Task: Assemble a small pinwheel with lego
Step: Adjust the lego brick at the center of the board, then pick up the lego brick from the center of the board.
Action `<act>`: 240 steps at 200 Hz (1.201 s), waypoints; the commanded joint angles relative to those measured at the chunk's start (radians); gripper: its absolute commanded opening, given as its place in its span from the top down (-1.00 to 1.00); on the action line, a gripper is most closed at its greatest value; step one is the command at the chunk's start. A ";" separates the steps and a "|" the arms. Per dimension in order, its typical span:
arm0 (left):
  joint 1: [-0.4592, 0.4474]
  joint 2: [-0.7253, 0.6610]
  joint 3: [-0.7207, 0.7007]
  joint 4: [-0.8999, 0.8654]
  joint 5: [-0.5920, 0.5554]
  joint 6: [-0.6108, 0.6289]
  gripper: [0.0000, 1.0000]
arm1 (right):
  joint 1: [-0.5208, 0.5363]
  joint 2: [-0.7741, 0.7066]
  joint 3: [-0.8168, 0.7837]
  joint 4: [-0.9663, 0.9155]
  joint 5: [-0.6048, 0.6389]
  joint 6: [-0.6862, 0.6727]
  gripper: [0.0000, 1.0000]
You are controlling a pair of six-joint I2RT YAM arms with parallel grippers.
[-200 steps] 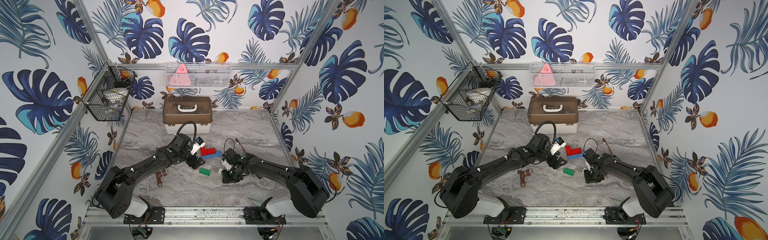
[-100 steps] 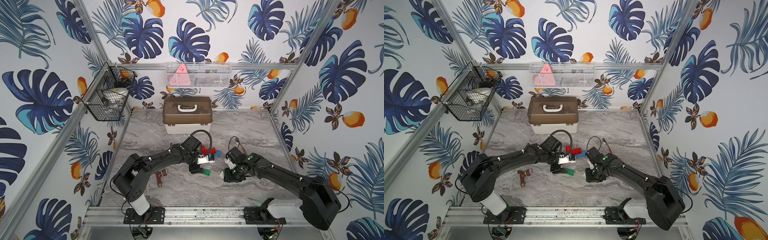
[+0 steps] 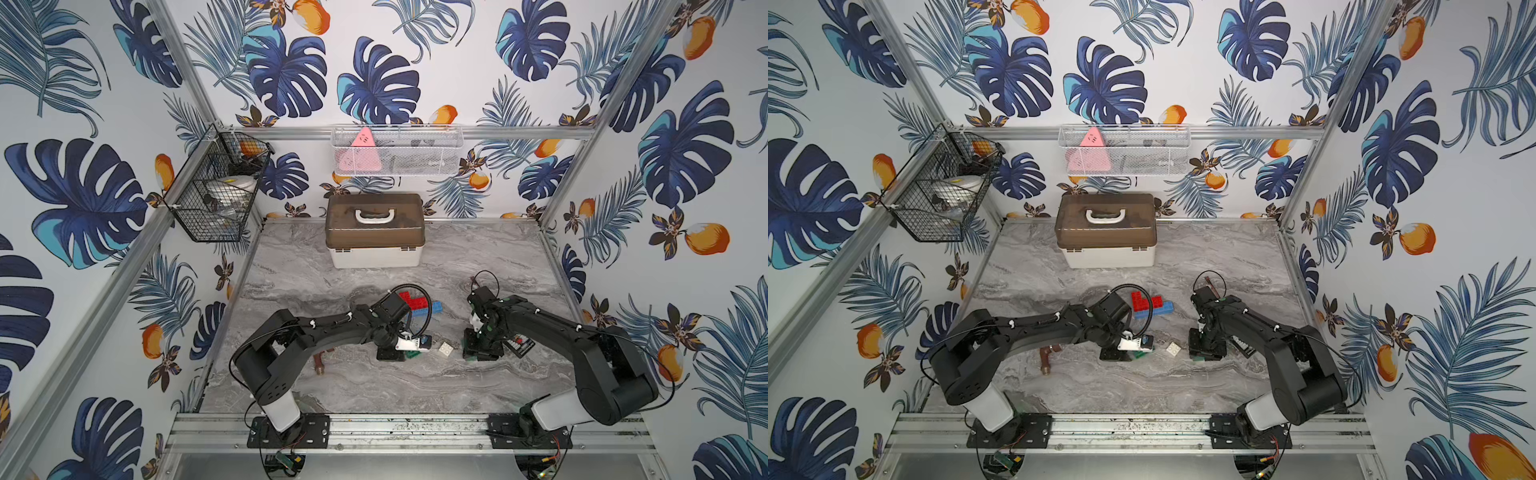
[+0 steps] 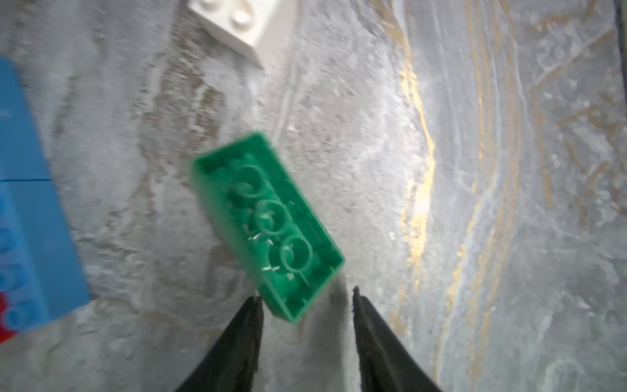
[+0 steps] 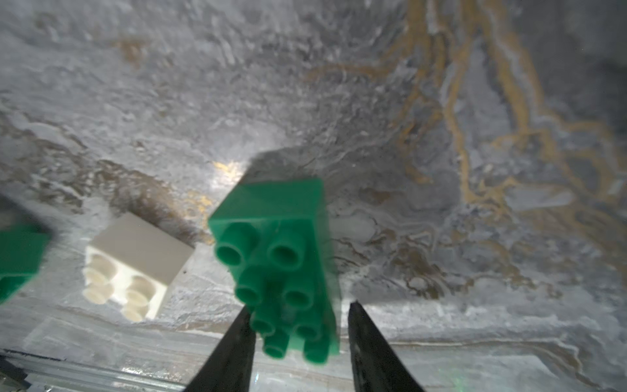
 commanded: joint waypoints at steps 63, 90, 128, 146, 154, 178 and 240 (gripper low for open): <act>-0.004 -0.035 0.055 0.099 -0.019 -0.309 -0.44 | 0.001 -0.121 0.008 0.005 -0.043 -0.016 -0.16; -0.034 -0.066 0.112 0.016 -0.018 -0.501 -0.58 | 0.000 -0.152 0.033 -0.011 -0.045 -0.018 -0.20; -0.044 -0.125 0.058 0.036 -0.182 -0.844 -0.60 | 0.000 -0.154 0.053 -0.002 -0.062 -0.038 -0.21; -0.076 -0.122 0.026 0.114 -0.217 -1.040 -0.66 | -0.003 -0.152 0.056 0.007 -0.066 -0.043 -0.21; -0.099 -0.105 0.029 0.131 -0.256 -1.073 -0.69 | -0.004 -0.150 0.059 0.009 -0.068 -0.043 -0.22; -0.148 -0.041 0.038 0.168 -0.340 -1.121 -0.70 | -0.008 -0.145 0.062 0.020 -0.079 -0.041 -0.22; -0.183 0.074 0.013 0.235 -0.386 -1.058 -0.32 | -0.014 -0.131 0.070 0.027 -0.096 -0.052 -0.21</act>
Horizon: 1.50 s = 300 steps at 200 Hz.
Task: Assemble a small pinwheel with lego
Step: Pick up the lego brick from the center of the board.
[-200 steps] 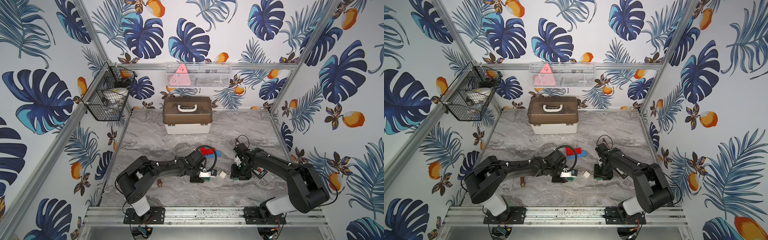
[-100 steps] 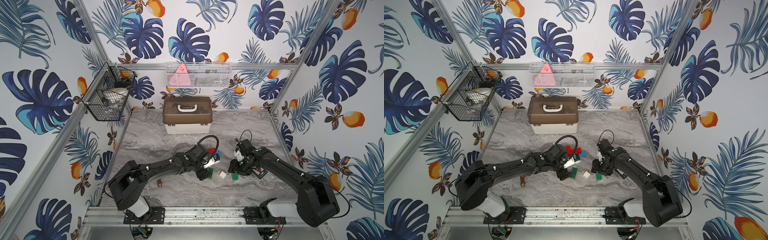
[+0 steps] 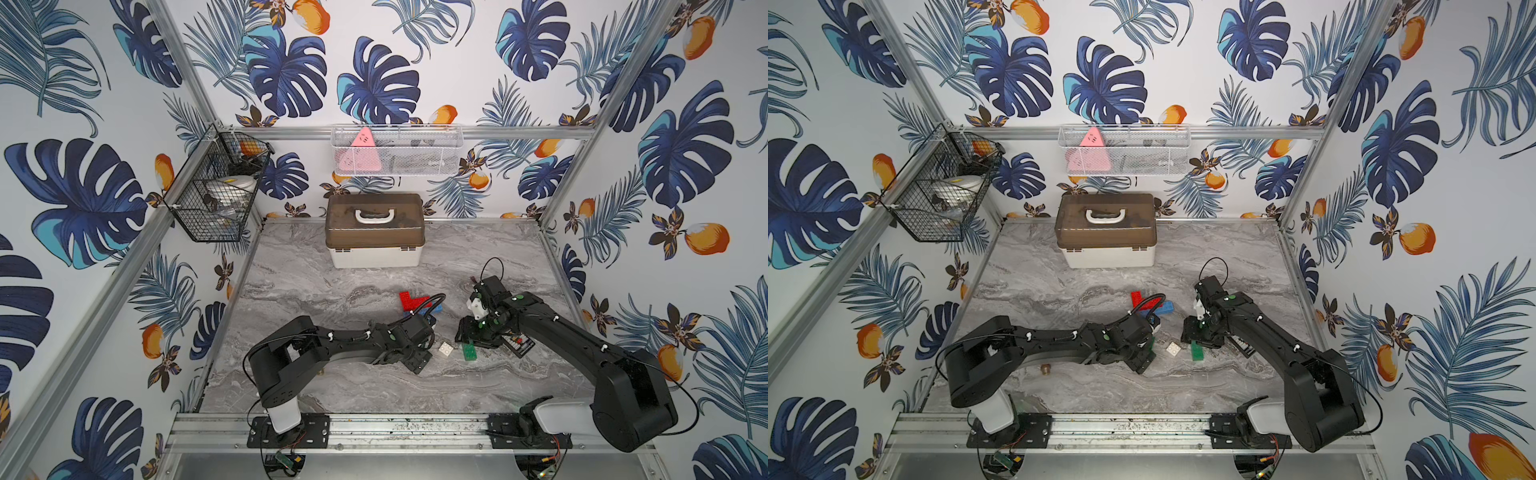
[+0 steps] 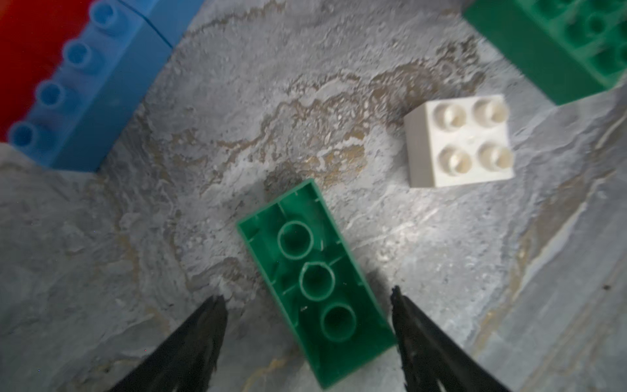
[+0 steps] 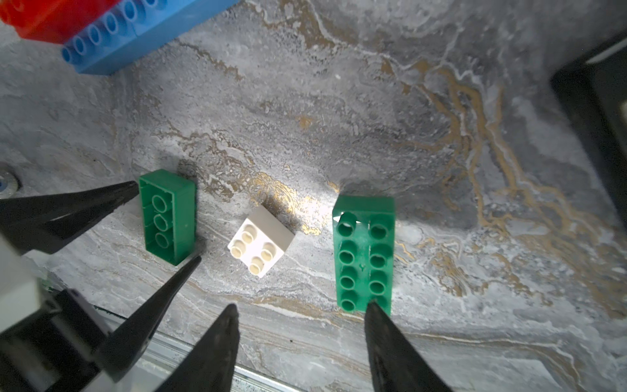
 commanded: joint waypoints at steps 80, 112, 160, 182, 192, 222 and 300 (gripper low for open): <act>0.002 -0.187 -0.159 0.220 0.067 0.256 0.46 | -0.004 0.086 0.040 0.175 -0.366 -0.054 -0.15; 0.003 -0.290 -0.193 0.235 0.058 0.318 0.45 | -0.006 0.154 0.080 0.287 -0.660 0.004 -0.21; 0.005 -0.363 -0.211 0.271 0.033 0.295 0.45 | 0.006 0.228 0.149 0.211 -0.749 -0.038 -0.21; 0.005 -0.374 -0.210 0.282 0.061 0.289 0.45 | 0.025 0.247 0.143 0.252 -0.757 -0.005 -0.13; 0.005 -0.379 -0.210 0.280 0.054 0.285 0.45 | 0.032 0.253 0.151 0.245 -0.740 -0.010 -0.07; 0.008 -0.397 -0.220 0.276 0.033 0.270 0.42 | 0.041 0.261 0.166 0.222 -0.734 -0.020 0.29; 0.114 -0.507 -0.241 0.167 0.130 0.087 -0.68 | 0.161 0.269 0.312 -0.049 -0.275 -0.132 0.57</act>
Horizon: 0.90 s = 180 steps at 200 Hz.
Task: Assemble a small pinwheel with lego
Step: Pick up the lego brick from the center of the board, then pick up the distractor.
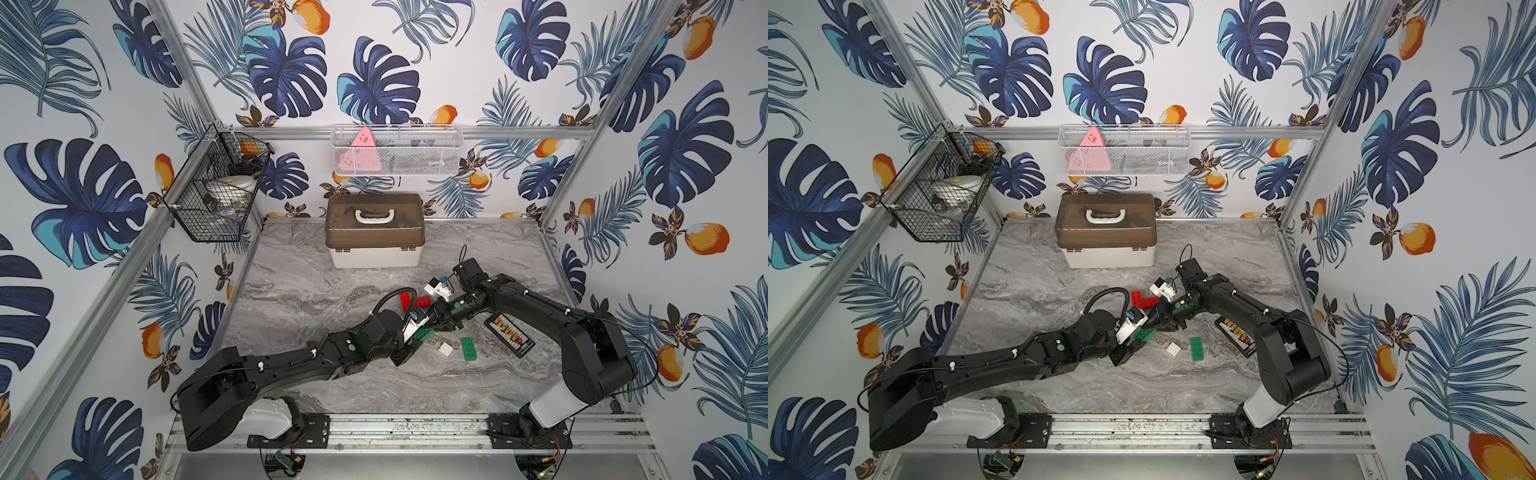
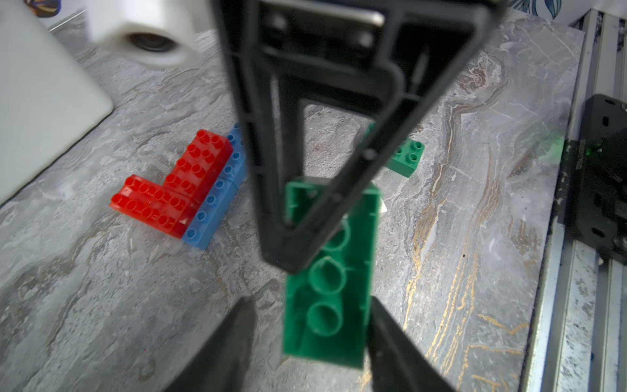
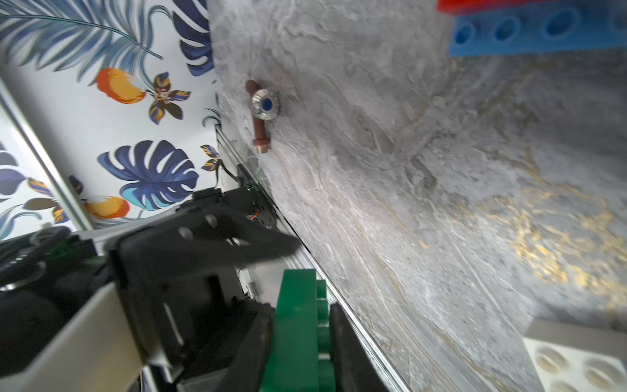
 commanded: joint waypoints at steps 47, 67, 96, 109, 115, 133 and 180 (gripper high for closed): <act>0.233 -0.213 -0.016 -0.265 0.110 -0.332 -0.87 | 0.297 0.107 0.247 -0.357 0.987 0.057 0.53; 0.279 -0.253 -0.021 -0.357 0.084 -0.400 -0.86 | 0.303 0.198 0.308 -0.441 1.110 0.026 0.53; 0.303 -0.269 -0.054 -0.351 0.131 -0.458 -0.86 | 0.215 0.168 0.310 -0.439 1.199 -0.001 0.54; 0.304 -0.267 -0.061 -0.332 0.126 -0.461 -0.86 | 0.206 0.170 0.300 -0.424 1.258 -0.007 0.55; 0.303 -0.262 -0.056 -0.334 0.125 -0.457 -0.87 | 0.204 0.185 0.310 -0.449 1.285 0.000 0.54; 0.304 -0.254 -0.040 -0.337 0.134 -0.439 -0.87 | 0.204 0.220 0.298 -0.426 1.305 0.005 0.53; 0.304 -0.279 -0.042 -0.348 0.134 -0.425 -0.90 | 0.289 0.300 0.274 -0.361 1.255 0.096 0.51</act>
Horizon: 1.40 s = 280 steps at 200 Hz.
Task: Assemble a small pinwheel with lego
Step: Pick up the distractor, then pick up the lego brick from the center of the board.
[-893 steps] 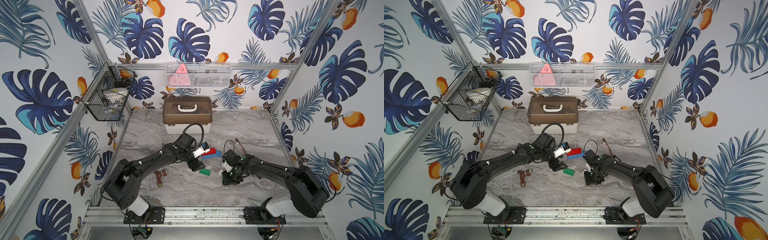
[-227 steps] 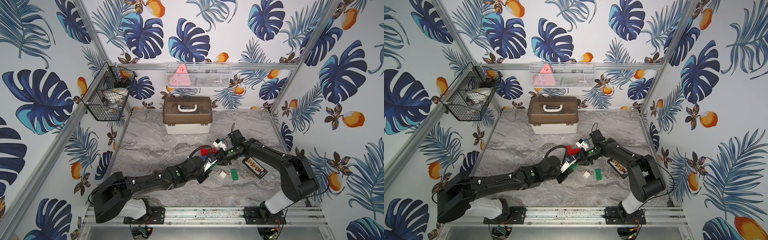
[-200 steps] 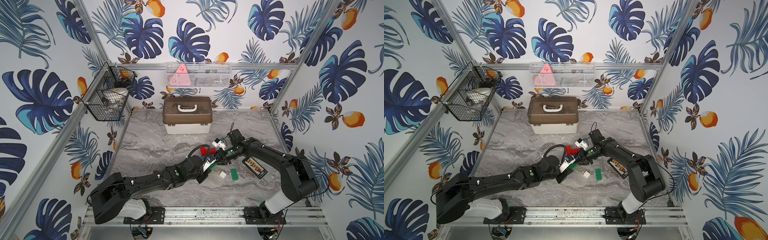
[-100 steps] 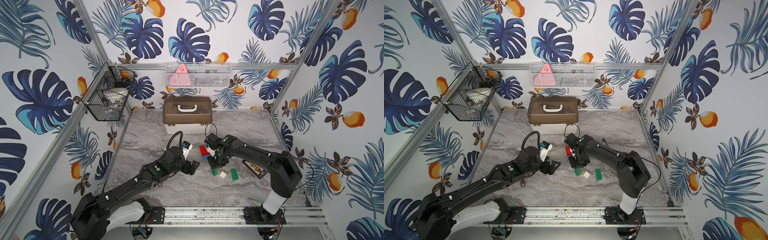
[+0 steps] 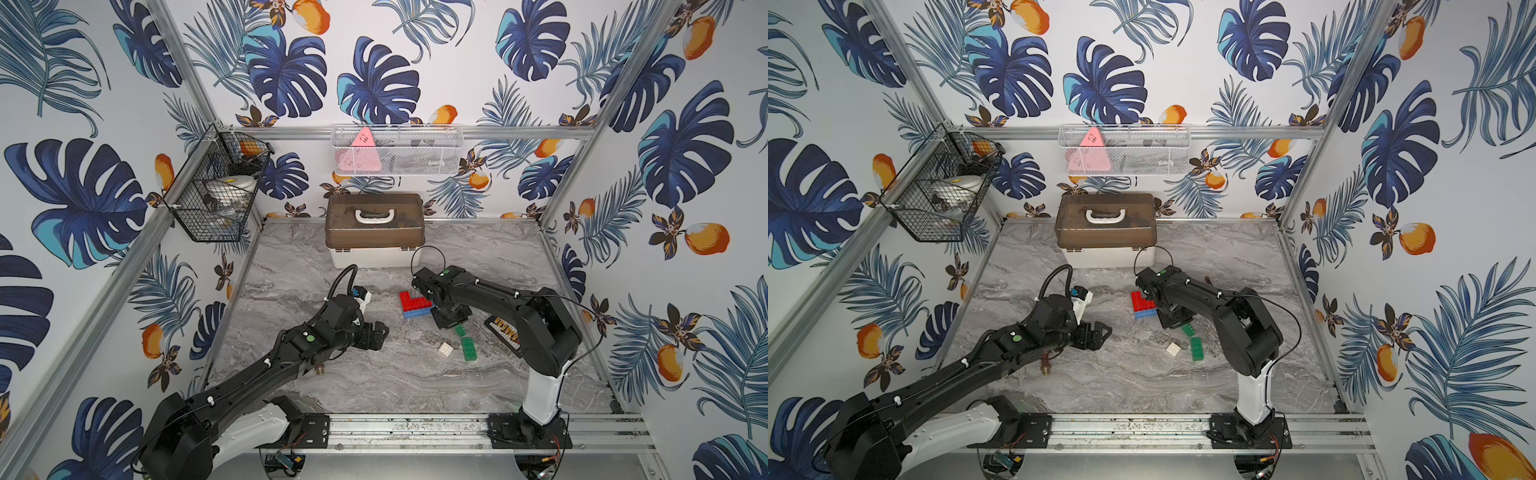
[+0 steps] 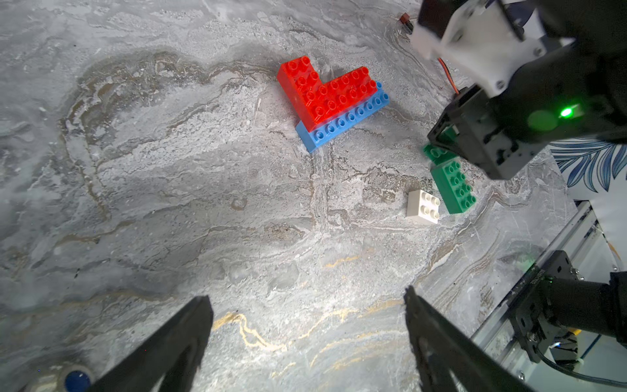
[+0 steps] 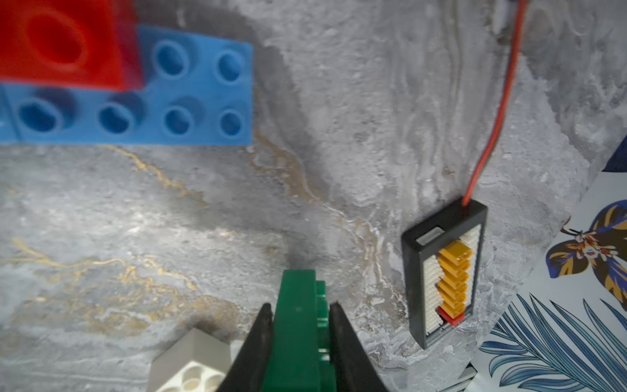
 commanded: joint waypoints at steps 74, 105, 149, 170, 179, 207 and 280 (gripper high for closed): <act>0.002 -0.022 -0.036 0.020 0.009 -0.011 -0.98 | 0.060 -0.042 -0.056 0.092 -0.096 0.135 -0.12; 0.000 -0.020 -0.033 0.061 0.050 0.051 -0.98 | 0.057 -0.107 -0.049 0.111 -0.176 0.147 -0.28; -0.004 0.122 0.060 0.150 0.203 0.392 -0.86 | -0.056 -0.322 -0.163 0.227 -0.429 0.102 -0.38; -0.112 0.242 0.094 0.255 0.084 0.610 -0.85 | -0.246 -0.435 -0.313 0.344 -0.627 0.068 -0.37; -0.175 0.314 0.126 0.289 0.000 0.680 -0.83 | -0.328 -0.460 -0.358 0.370 -0.700 0.056 -0.35; -0.291 0.555 0.224 0.422 -0.078 0.765 -0.65 | -0.471 -0.515 -0.437 0.435 -0.817 0.029 -0.31; -0.344 0.782 0.295 0.567 -0.121 0.821 -0.29 | -0.588 -0.579 -0.548 0.501 -0.958 0.035 -0.21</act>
